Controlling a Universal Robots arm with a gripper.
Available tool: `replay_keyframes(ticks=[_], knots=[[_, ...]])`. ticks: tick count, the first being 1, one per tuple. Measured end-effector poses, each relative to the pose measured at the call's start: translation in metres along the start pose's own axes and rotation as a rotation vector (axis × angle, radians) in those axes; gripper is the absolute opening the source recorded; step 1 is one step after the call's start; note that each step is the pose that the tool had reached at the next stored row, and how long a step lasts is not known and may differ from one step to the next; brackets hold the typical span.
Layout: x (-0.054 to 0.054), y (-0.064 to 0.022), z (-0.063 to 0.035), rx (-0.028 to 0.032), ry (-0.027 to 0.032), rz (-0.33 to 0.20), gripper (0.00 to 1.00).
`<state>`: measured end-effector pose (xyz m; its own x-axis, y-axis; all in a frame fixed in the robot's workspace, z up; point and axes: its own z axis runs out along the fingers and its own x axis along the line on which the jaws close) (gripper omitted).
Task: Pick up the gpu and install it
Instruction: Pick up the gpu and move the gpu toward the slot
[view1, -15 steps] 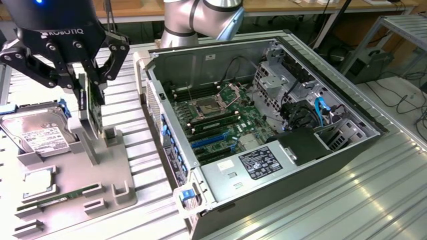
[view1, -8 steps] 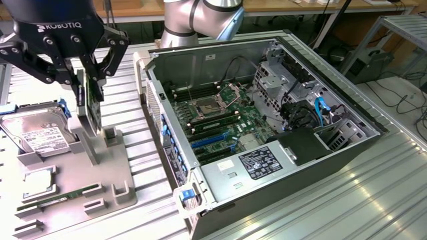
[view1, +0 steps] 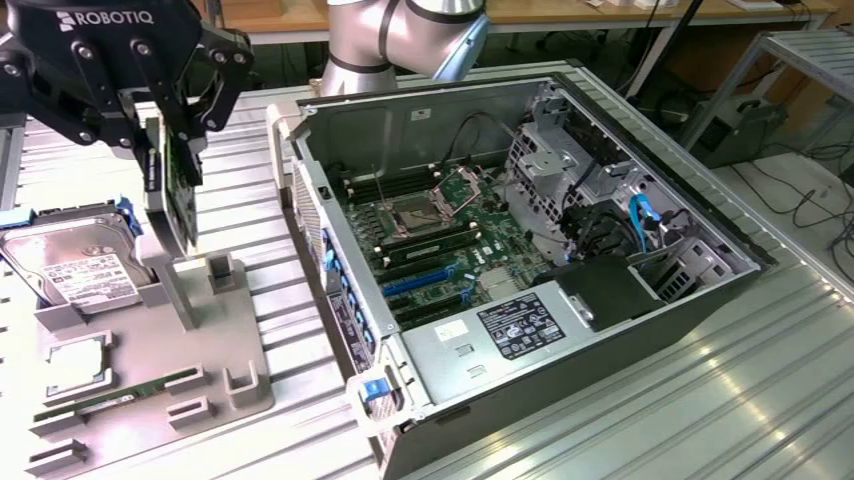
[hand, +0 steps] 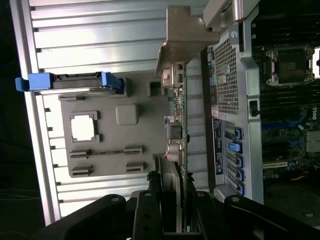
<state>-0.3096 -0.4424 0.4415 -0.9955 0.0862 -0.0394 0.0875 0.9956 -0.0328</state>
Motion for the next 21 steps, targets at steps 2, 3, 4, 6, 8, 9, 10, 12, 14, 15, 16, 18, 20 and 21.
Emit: replay_keyframes(ticks=[2,3,4,6,8,9,10,12,14,15,16,18,20,21], knots=[[-0.0001,-0.0001,-0.0028,-0.0001,0.0000,0.000,0.29],[-0.0001,-0.0001,-0.0030,-0.0001,0.0000,0.000,0.29],[-0.0001,-0.0001,-0.0030,-0.0002,0.0000,0.000,0.29],[-0.0001,-0.0001,-0.0030,-0.0002,0.0000,0.000,0.29],[-0.0004,-0.0001,-0.0032,-0.0001,0.0002,0.000,0.29],[-0.0010,0.0000,-0.0032,0.0000,0.0002,0.000,0.29],[-0.0018,0.0000,-0.0032,0.0000,0.0002,0.000,0.29],[-0.0038,0.0002,-0.0030,-0.0001,0.0001,0.000,0.29],[-0.0054,0.0004,-0.0029,-0.0001,0.0001,0.000,0.29],[-0.0057,0.0004,-0.0029,-0.0001,0.0001,0.000,0.29],[-0.0062,0.0005,-0.0029,0.0000,0.0001,0.000,0.29],[-0.0075,0.0006,-0.0028,-0.0001,0.0001,0.000,0.29],[-0.0088,0.0007,-0.0028,-0.0001,0.0001,0.000,0.29],[-0.0097,0.0008,-0.0028,-0.0001,0.0002,0.000,0.29]])
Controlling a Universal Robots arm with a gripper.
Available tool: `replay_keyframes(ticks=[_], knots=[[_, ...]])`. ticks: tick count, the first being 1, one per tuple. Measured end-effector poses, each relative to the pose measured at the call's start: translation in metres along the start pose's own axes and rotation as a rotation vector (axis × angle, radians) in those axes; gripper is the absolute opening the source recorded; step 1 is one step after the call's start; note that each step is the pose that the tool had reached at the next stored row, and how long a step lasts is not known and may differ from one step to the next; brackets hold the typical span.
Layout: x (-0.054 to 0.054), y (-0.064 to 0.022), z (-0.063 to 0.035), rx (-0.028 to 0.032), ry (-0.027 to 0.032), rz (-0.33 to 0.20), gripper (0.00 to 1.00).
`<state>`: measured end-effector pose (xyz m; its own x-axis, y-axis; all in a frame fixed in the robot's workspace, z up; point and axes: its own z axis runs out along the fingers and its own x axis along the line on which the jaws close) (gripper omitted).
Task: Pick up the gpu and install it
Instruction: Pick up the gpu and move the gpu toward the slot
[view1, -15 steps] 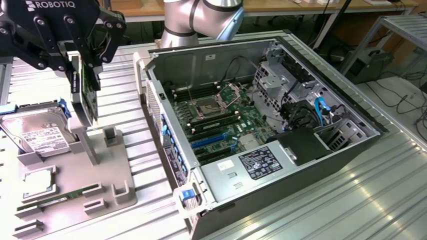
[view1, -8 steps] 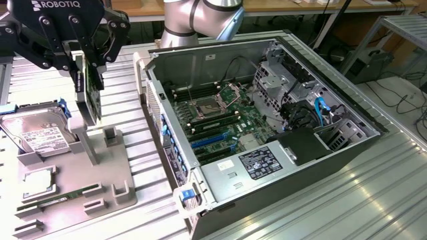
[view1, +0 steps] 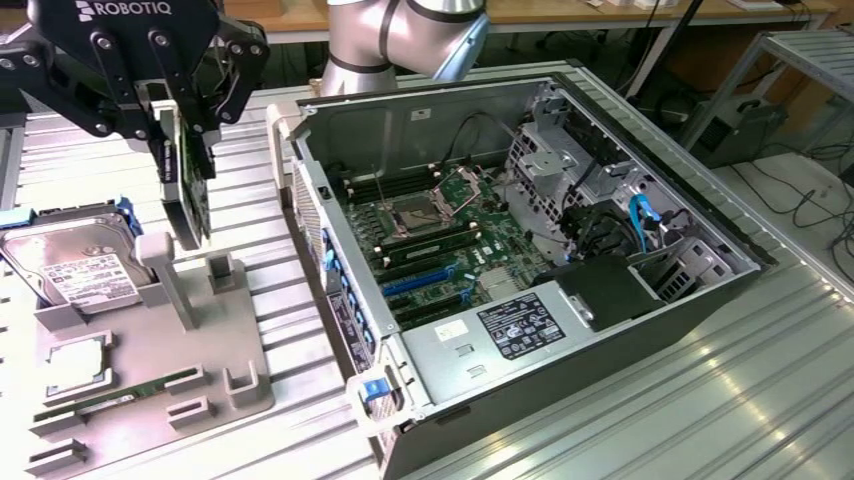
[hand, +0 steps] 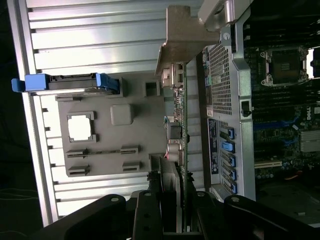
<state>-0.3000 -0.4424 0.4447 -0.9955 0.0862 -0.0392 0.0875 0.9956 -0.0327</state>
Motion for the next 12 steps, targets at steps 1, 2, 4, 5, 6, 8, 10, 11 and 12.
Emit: replay_keyframes(ticks=[1,2,4,5,6,8,10,11,12], knots=[[-0.001,0.0001,0.0001,0.0000,-0.0001,0.000,0.29],[-0.002,0.0002,0.0001,0.0000,-0.0001,0.000,0.29],[-0.005,0.0004,0.0002,0.0000,-0.0001,0.000,0.29],[-0.005,0.0005,0.0002,-0.0001,-0.0001,0.000,0.29],[-0.006,0.0006,0.0003,0.0000,0.0000,0.000,0.29],[-0.008,0.0007,0.0003,0.0000,0.0000,0.000,0.29],[-0.010,0.0009,0.0004,-0.0001,-0.0001,0.000,0.29],[-0.011,0.0010,0.0004,0.0000,-0.0001,0.000,0.29],[-0.012,0.0011,0.0005,0.0000,-0.0001,0.000,0.29]])
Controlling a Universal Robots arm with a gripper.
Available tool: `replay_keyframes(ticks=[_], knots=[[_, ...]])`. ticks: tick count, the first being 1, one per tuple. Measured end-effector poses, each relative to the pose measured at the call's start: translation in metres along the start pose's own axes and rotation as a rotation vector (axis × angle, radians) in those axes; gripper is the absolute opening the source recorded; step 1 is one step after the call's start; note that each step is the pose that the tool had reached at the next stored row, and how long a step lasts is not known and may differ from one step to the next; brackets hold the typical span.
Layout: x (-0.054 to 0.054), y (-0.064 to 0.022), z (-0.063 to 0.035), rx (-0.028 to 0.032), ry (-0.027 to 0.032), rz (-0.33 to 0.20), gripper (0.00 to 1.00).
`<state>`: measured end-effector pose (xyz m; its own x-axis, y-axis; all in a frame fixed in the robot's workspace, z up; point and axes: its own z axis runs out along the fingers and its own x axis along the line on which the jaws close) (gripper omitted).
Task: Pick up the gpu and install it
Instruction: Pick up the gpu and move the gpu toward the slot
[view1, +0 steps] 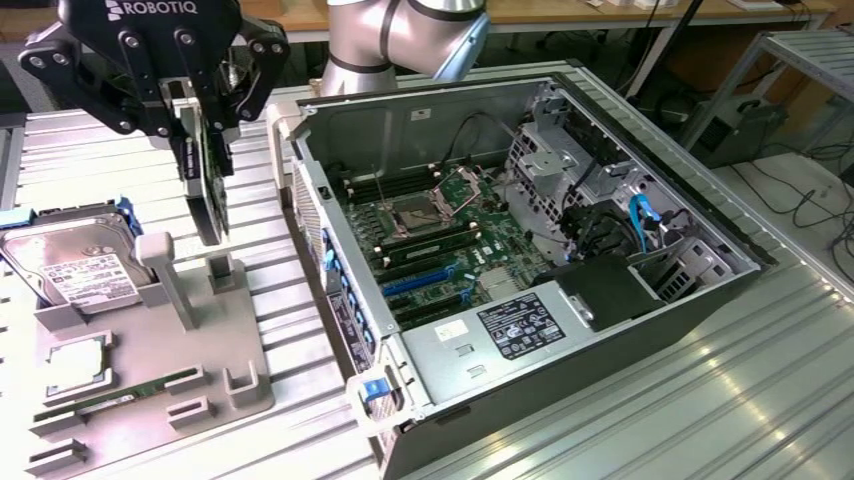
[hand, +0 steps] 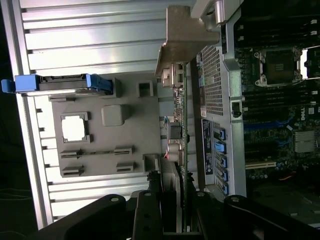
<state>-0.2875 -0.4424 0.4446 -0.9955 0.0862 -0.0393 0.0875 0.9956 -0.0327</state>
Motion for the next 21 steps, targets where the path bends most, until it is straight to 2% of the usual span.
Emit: replay_keyframes(ticks=[21], knots=[[-0.028,0.0024,0.0010,0.0000,0.0000,0.000,0.29]])
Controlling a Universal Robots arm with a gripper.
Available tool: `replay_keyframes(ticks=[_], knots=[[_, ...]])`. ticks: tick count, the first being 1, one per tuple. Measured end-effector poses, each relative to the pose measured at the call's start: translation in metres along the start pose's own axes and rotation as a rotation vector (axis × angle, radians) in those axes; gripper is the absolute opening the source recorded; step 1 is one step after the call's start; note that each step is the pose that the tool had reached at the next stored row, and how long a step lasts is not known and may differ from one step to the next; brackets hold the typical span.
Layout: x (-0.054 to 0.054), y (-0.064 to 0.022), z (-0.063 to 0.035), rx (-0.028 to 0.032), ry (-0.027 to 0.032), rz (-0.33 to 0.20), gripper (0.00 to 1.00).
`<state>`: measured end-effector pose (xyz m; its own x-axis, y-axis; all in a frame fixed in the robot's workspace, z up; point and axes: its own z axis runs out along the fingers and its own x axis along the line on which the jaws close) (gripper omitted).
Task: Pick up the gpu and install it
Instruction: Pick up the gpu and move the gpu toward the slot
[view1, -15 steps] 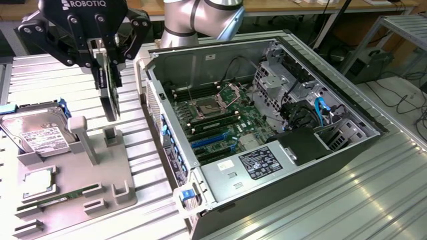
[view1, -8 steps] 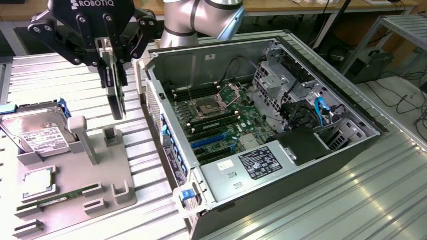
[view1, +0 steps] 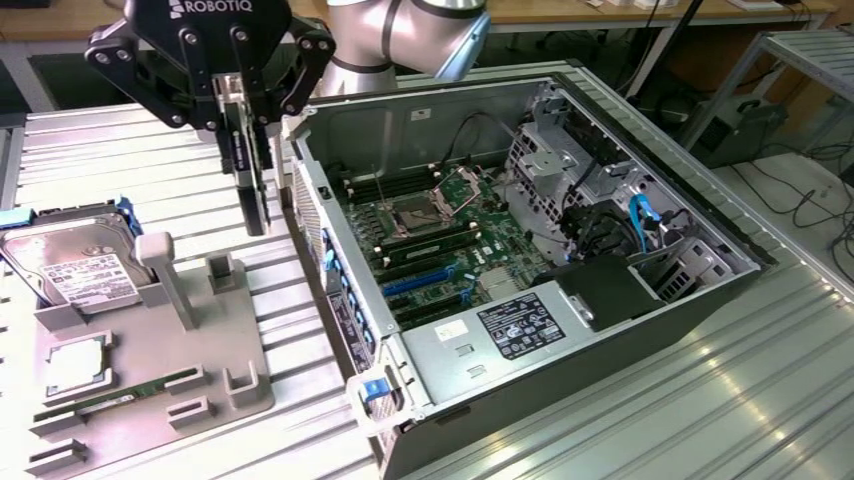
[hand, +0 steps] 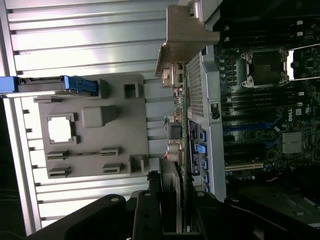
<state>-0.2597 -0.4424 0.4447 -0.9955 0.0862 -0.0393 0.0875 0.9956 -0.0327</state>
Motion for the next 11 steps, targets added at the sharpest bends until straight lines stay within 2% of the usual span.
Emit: replay_keyframes(ticks=[6,11], knots=[[-0.007,0.0006,0.0002,0.0000,0.0000,0.000,0.29],[-0.016,0.0014,0.0006,0.0000,0.0000,0.000,0.29]])
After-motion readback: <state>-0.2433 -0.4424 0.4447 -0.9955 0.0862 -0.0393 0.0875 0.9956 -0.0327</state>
